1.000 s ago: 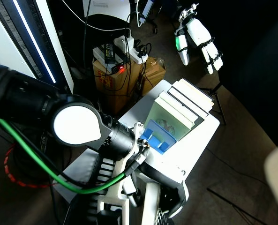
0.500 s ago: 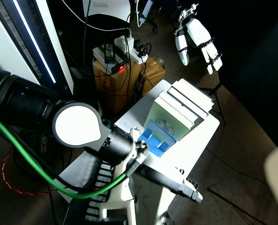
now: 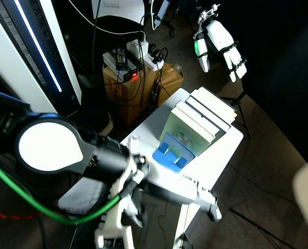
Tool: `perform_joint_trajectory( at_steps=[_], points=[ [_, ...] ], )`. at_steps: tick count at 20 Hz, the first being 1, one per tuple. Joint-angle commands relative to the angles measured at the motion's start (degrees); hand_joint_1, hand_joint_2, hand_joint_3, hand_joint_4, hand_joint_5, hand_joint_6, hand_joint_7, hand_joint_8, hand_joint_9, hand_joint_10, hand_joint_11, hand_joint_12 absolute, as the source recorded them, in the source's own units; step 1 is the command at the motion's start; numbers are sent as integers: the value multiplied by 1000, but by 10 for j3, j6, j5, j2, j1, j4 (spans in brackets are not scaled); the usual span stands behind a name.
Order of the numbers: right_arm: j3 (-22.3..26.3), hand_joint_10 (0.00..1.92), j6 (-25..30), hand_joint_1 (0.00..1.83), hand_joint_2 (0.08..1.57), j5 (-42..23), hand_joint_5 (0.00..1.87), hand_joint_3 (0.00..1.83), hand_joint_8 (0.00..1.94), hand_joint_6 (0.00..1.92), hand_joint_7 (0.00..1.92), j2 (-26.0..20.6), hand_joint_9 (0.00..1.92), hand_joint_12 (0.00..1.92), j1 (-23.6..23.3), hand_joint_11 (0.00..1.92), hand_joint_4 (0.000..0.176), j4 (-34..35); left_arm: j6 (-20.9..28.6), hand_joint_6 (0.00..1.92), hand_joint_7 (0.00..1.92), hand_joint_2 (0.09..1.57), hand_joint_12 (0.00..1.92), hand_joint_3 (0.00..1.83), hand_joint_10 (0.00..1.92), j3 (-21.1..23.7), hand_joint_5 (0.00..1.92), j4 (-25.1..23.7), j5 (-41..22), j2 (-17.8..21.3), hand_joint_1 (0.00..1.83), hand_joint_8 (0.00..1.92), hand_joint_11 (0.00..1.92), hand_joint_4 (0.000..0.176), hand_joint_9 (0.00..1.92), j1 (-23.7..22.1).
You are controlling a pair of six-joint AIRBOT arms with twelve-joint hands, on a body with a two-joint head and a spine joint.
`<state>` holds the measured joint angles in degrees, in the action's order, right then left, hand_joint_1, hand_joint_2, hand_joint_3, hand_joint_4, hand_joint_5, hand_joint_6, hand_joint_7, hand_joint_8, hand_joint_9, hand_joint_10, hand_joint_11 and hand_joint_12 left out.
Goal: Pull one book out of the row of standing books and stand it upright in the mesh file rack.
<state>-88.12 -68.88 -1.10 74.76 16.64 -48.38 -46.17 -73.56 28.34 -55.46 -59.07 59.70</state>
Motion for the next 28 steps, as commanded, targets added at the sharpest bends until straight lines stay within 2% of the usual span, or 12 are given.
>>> perform_joint_trajectory(
  at_steps=[1, 3, 6, 9, 11, 14, 16, 17, 18, 20, 22, 28],
  points=[
    [8, 0, -4, 882, 1010, -66, 0, 3, 0, 0, 0, -19, 0, 534, -5, 0, 0, 12, 4, 7, 53, 1387, 0, 0, 0, 0, 179, 3, -74, 4, 529, 7, 0, 21, 0, -1],
    [36, 0, -4, 803, 1095, -116, 0, 14, 0, 0, 0, -47, 0, 848, -5, 0, 0, 51, 10, 2, 39, 1393, 0, 1, 0, 3, 164, -3, -85, 5, 492, 2, 0, 37, 0, -1],
    [69, 0, -4, 737, 1219, -186, 0, 2, 0, 0, 0, -73, 0, 90, 4, 0, 0, 104, 20, 5, 47, 1387, 0, 0, 0, 11, 164, -18, -106, 8, 545, 5, 0, 22, 0, 0],
    [105, 0, -4, 619, 1209, -243, 0, 0, 0, 0, 0, -109, 0, 0, 24, 0, 7, 135, 38, 1, 50, 1387, 0, 0, 0, 23, 135, -51, -140, 15, 515, 3, 0, 32, 0, -7],
    [128, 0, -4, 512, 1164, -282, 0, 0, 0, 0, 0, -133, 0, 0, 38, 0, 55, 151, 51, 1, 50, 1382, 0, 0, 0, 31, 114, -83, -161, 18, 541, 3, 0, 21, 0, -18],
    [156, 0, -4, 422, 1083, -343, 0, 0, 0, 0, 0, -163, 0, 0, 67, 0, 29, 194, 65, 1, 21, 1387, 0, 2, 0, 44, 60, -134, -189, 24, 470, 1, 0, 53, 0, -39],
    [172, 0, -4, 340, 1048, -375, 0, 0, 0, 0, 0, -176, 0, 0, 91, 0, 47, 224, 75, 2, 17, 1392, 0, 2, 0, 49, 46, -164, -199, 25, 444, 3, 0, 51, 0, -52],
    [180, 0, -4, 297, 1047, -399, 0, 0, 0, 0, 0, -183, 0, 0, 108, 0, 23, 248, 77, 1, 9, 1396, 0, 4, 0, 52, 38, -180, -202, 24, 396, 1, 0, 53, 0, -61],
    [185, 0, -4, 313, 1077, -415, 0, 0, 0, 0, 0, -188, 0, 0, 120, 0, 43, 266, 78, 1, 1, 1392, 0, 2, 0, 53, 21, -190, -202, 22, 363, 0, 0, 75, 0, -66],
    [199, 0, -4, 434, 1093, -451, 0, 0, 0, 0, 0, -197, 0, 0, 150, 0, 53, 305, 85, 4, 4, 1383, 0, 0, 0, 54, 28, -212, -204, 17, 405, 1, 0, 65, 0, -77],
    [210, 0, -4, 490, 1104, -487, 0, 0, 0, 0, 0, -203, 0, 0, 178, 0, 0, 341, 92, 11, 0, 1369, 0, 0, 0, 54, 51, -225, -207, 12, 439, 0, 0, 59, 0, -83],
    [233, 0, -4, 506, 1123, -551, 0, 0, 0, 0, 0, -208, 0, 0, 225, 0, 0, 383, 101, 4, 0, 1392, 0, 4, 0, 57, 17, -243, -220, 6, 290, 0, 0, 50, 0, -90]
  ],
)
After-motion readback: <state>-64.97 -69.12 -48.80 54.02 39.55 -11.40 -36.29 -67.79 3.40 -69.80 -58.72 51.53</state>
